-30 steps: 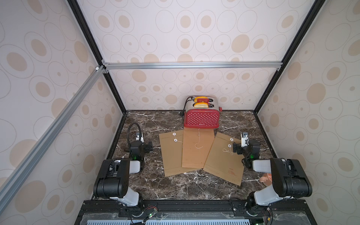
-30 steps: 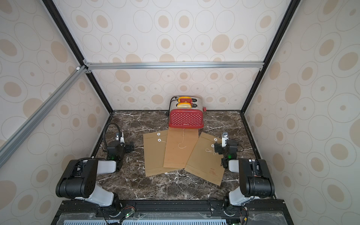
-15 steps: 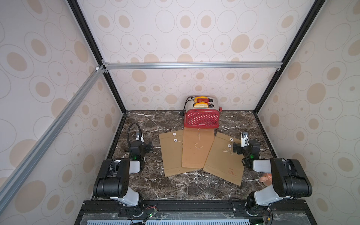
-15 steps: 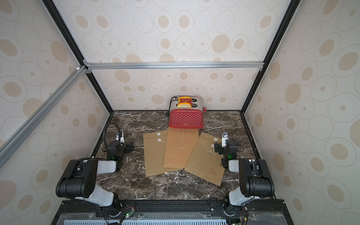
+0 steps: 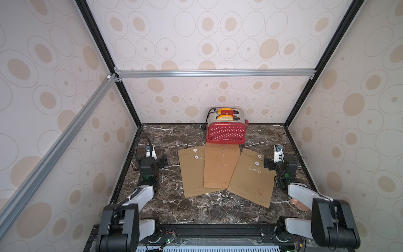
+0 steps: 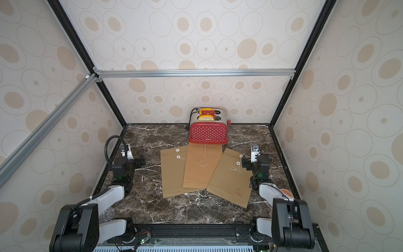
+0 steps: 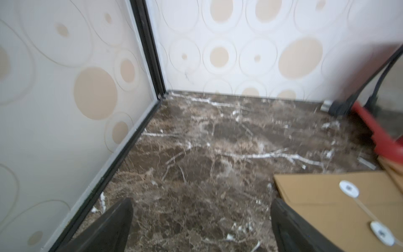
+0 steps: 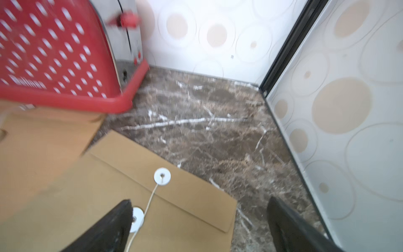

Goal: Close the mouth of the file bag
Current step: Pick up the file bag from the center of the board.

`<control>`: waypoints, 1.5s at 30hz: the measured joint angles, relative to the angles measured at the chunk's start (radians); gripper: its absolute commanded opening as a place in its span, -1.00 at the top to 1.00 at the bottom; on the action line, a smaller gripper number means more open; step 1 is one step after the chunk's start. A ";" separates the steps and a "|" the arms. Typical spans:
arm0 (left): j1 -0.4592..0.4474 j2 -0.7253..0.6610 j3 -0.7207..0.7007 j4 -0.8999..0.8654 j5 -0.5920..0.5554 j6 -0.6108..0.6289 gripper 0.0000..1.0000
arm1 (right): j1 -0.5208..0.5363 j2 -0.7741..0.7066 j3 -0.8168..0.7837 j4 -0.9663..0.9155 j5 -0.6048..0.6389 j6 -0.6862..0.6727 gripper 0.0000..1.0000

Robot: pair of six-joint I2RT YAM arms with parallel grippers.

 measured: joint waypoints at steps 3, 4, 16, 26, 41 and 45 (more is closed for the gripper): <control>0.000 -0.107 0.065 -0.101 0.031 -0.092 -0.98 | 0.000 -0.131 0.055 -0.120 -0.023 0.073 -1.00; 0.000 -0.126 0.097 -0.140 0.046 -0.133 -0.98 | 0.000 -0.169 0.073 -0.165 -0.026 0.111 -1.00; -0.026 -0.113 0.281 -0.334 0.557 -0.599 -0.98 | 0.009 -0.312 0.086 -0.408 -0.425 0.436 -0.99; -0.186 -0.155 0.249 -0.512 0.672 -0.634 -0.84 | 0.500 -0.140 0.208 -0.613 -0.266 0.452 -0.82; -0.222 0.030 0.241 -0.811 0.513 -0.544 -0.63 | 0.769 0.391 0.473 -0.623 -0.021 0.491 -0.72; -0.224 0.071 0.242 -0.819 0.499 -0.542 -0.65 | 0.771 0.441 0.491 -0.619 -0.015 0.508 -0.72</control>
